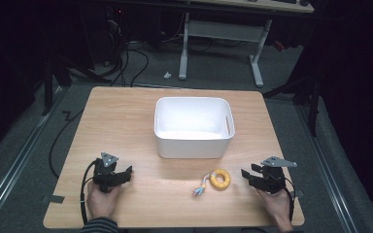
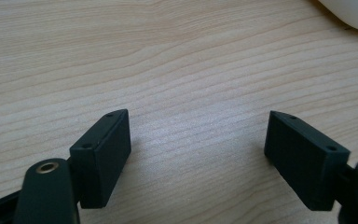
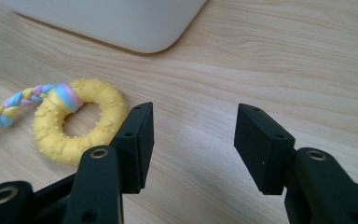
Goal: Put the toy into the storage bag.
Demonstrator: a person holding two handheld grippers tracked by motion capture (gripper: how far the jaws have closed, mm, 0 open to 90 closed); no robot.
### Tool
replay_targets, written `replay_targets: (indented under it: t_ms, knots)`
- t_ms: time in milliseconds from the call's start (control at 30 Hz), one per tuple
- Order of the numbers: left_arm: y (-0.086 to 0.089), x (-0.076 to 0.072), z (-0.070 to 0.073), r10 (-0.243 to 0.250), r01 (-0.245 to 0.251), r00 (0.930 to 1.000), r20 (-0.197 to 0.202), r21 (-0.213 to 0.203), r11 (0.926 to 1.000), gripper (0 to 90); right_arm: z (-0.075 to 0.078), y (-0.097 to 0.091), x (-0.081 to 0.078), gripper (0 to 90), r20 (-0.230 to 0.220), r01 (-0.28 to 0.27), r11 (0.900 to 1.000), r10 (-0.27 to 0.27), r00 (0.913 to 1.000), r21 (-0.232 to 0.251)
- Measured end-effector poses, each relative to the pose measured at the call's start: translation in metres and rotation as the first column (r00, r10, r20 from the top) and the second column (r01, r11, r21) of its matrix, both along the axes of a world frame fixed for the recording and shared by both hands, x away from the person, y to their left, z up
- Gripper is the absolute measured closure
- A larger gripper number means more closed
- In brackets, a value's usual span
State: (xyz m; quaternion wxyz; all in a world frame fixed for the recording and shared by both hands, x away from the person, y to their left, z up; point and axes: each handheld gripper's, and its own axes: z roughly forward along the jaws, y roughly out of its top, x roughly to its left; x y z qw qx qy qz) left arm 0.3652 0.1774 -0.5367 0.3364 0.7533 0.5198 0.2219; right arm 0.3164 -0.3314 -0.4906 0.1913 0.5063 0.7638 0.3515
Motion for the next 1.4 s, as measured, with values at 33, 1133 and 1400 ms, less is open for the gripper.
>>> replay_targets:
  t_ms: [33, 1133, 1400]
  knots:
    - [0.000, 0.000, 0.000, 0.000, 0.000, 1.0000, 0.000, 0.000, 1.0000, 22.9, 0.001, 0.002, 0.001, 48.4, 0.000, -0.009, 0.9999, 0.009, 1.0000, -0.005]
    - [0.000, 0.000, 0.000, 0.000, 0.000, 1.0000, 0.000, 0.000, 1.0000, 22.9, -0.010, 0.072, 0.034, 54.3, -0.242, -0.198, 0.9719, 0.163, 0.9566, -0.128]
    - [0.000, 0.000, 0.000, 0.000, 0.000, 1.0000, 0.000, 0.000, 1.0000, 22.9, -0.014, 0.074, 0.035, 60.1, -0.248, -0.203, 0.9687, 0.164, 0.9548, -0.143]
